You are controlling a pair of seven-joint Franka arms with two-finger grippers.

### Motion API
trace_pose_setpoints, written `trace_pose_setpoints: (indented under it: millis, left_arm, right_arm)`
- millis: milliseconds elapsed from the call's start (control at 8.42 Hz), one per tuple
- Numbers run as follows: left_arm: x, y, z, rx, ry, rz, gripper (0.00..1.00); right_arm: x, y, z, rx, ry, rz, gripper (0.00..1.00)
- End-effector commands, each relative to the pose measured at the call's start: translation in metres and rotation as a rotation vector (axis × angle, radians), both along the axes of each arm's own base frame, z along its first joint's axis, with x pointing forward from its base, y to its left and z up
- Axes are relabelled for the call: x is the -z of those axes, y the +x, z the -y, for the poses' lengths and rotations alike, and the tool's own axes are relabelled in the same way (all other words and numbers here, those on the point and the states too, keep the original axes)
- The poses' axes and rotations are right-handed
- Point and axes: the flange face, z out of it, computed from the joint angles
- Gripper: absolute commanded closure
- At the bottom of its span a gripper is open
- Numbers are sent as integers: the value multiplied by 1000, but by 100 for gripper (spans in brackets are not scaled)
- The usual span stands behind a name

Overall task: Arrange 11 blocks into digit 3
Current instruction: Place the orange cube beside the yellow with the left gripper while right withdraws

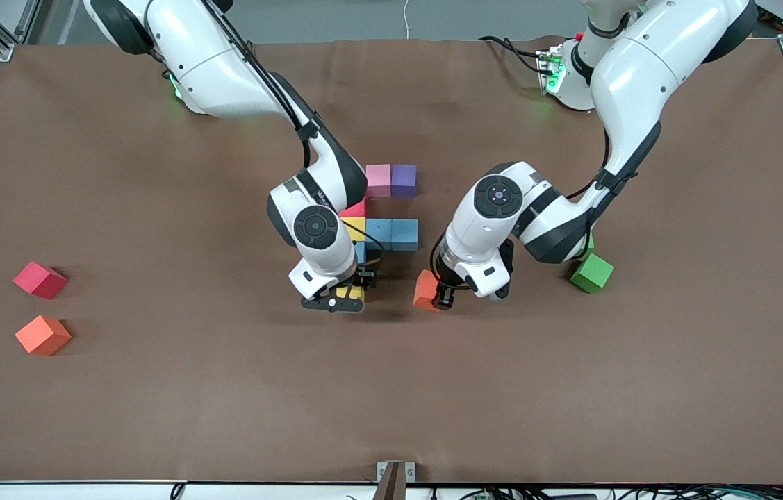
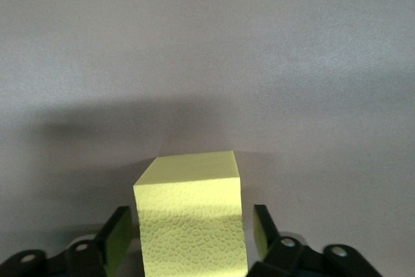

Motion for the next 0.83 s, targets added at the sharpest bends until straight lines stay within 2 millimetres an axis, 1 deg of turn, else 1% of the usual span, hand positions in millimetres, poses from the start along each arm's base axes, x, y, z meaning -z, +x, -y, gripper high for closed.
trace_pose_setpoints:
  millis: [0,119,238,356,475,594,713]
  left_arm:
    - [8,3,22,-44,24,11,63]
    - [11,3,29,-84,43,28,63]
    - [18,1,40,-116,74,34,63]
    - [26,1,52,-135,99,37,63]
    - [32,-2,59,-153,99,32,63]
    - [37,-5,65,-178,90,22,63]
    - [40,-11,79,-180,79,21,63]
  right_arm:
    - [-16,8,4,27,9,12,1]
    - [-32,17,16,50,22,21,1]
    - [-57,18,24,60,15,4,1]
    - [-96,28,51,95,18,-6,1]
    - [-134,33,80,116,8,-28,1]
    - [-169,39,124,79,-4,-53,0]
    - [-194,44,167,47,-10,-73,0]
